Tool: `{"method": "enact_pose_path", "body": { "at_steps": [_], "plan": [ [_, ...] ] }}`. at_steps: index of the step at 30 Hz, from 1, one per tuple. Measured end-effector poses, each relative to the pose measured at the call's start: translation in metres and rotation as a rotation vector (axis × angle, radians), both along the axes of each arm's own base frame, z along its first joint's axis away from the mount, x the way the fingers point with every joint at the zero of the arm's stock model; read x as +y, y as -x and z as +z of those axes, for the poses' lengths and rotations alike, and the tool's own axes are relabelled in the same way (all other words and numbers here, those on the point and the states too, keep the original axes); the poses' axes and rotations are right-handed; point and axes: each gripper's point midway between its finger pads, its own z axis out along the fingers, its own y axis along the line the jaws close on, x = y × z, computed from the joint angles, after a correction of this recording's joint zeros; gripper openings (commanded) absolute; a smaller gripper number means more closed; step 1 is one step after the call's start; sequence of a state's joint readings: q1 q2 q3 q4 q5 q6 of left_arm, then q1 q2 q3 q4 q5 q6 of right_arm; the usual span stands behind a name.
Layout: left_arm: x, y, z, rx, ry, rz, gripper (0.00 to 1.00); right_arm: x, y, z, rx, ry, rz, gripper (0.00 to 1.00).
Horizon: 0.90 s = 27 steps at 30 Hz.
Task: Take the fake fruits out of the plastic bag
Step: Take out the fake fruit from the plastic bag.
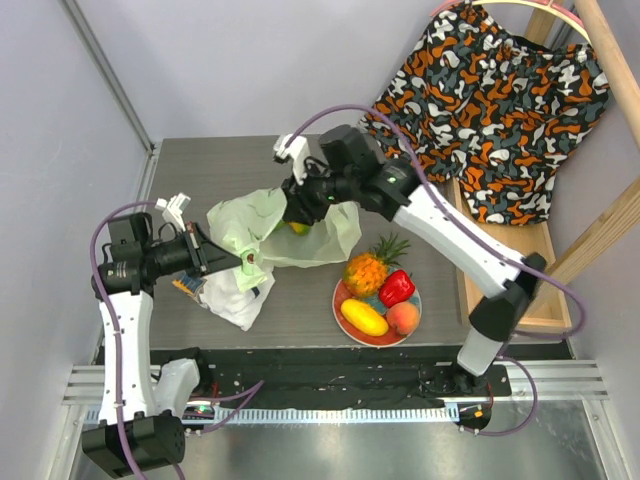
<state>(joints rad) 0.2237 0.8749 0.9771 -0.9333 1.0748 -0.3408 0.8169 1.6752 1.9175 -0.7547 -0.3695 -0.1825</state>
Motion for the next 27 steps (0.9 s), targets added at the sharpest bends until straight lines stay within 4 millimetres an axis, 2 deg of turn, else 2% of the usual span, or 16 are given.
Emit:
{"method": "enact_pose_path", "body": {
  "at_steps": [2,4,6,7,10,12,14,19,21,24,27],
  "plan": [
    [0.000,0.000,0.001,-0.004,0.000,0.000,0.00,0.012,-0.003,-0.037,0.089,0.048,0.014,0.31],
    [0.001,0.000,0.005,-0.013,-0.002,0.001,0.00,0.019,-0.010,-0.084,0.188,0.114,0.006,0.31],
    [0.002,0.000,0.011,-0.036,-0.006,0.005,0.00,0.022,-0.012,-0.123,0.271,0.177,-0.007,0.31],
    [0.002,0.001,0.014,-0.048,-0.007,0.006,0.00,0.021,-0.012,-0.151,0.331,0.223,-0.021,0.31],
    [0.002,0.006,0.020,-0.080,-0.009,0.010,0.00,0.014,-0.011,-0.180,0.396,0.283,-0.063,0.39],
    [0.002,0.010,0.023,-0.097,-0.011,0.014,0.00,0.011,-0.016,-0.190,0.413,0.308,-0.111,0.49],
    [0.002,0.015,0.024,-0.108,-0.016,0.017,0.00,0.010,-0.028,-0.192,0.405,0.315,-0.173,0.53],
    [-0.002,0.031,0.025,-0.111,-0.019,-0.018,0.00,0.023,-0.078,-0.183,0.311,0.275,-0.316,0.65],
    [-0.003,0.040,0.033,-0.133,-0.039,-0.052,0.00,0.023,-0.090,-0.183,0.283,0.270,-0.356,0.67],
    [-0.004,0.047,0.050,-0.243,-0.096,-0.089,0.00,0.019,-0.098,-0.189,0.263,0.289,-0.395,0.70],
    [-0.005,0.054,0.048,-0.274,-0.120,-0.103,0.00,0.019,-0.107,-0.198,0.248,0.309,-0.423,0.70]
  ]
}}
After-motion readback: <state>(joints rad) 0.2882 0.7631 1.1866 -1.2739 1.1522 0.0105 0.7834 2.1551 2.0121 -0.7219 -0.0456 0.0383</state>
